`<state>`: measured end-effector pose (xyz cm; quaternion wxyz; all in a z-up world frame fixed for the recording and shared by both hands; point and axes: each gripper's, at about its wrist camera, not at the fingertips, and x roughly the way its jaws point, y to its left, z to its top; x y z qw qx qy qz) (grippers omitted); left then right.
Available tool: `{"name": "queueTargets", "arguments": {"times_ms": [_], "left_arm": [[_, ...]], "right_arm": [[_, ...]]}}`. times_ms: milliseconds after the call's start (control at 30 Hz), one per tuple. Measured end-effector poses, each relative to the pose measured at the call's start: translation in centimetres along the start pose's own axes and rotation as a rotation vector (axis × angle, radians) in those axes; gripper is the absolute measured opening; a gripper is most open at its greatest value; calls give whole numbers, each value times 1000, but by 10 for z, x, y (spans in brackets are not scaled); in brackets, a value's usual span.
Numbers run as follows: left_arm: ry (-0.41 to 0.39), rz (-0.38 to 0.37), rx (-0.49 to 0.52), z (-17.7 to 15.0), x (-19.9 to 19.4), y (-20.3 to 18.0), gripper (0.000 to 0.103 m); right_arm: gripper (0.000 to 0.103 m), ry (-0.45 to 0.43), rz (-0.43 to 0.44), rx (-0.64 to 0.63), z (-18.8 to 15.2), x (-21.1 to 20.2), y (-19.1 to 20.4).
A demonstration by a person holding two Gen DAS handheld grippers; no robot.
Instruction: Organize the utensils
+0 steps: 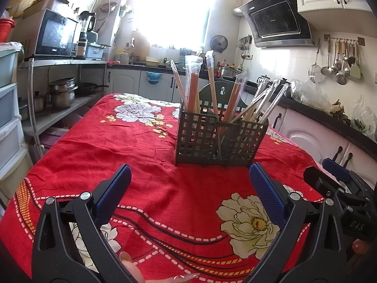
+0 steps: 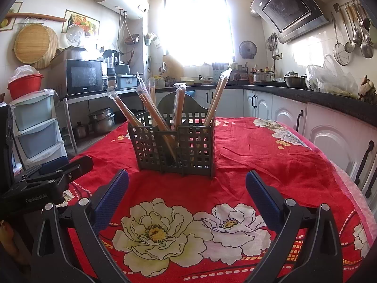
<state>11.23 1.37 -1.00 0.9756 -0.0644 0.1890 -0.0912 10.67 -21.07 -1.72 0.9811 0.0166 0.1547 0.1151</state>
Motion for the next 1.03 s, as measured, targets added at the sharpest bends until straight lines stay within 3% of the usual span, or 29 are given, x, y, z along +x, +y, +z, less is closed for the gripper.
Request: {"name": "queueTargets", "arguments": {"times_ms": [367, 700, 900, 1033], "left_arm": [[12, -8, 3, 1, 0, 0, 93], [52, 9, -23, 4, 2, 3, 93], [199, 40, -49, 16, 8, 27, 93], [336, 182, -77, 31, 38, 77, 93]], "right_arm": [[97, 7, -19, -11, -1, 2, 2], [97, 63, -46, -3, 4, 10, -1], [97, 105, -117, -1, 22, 19, -28], [97, 211, -237, 15, 41, 41, -78]]}}
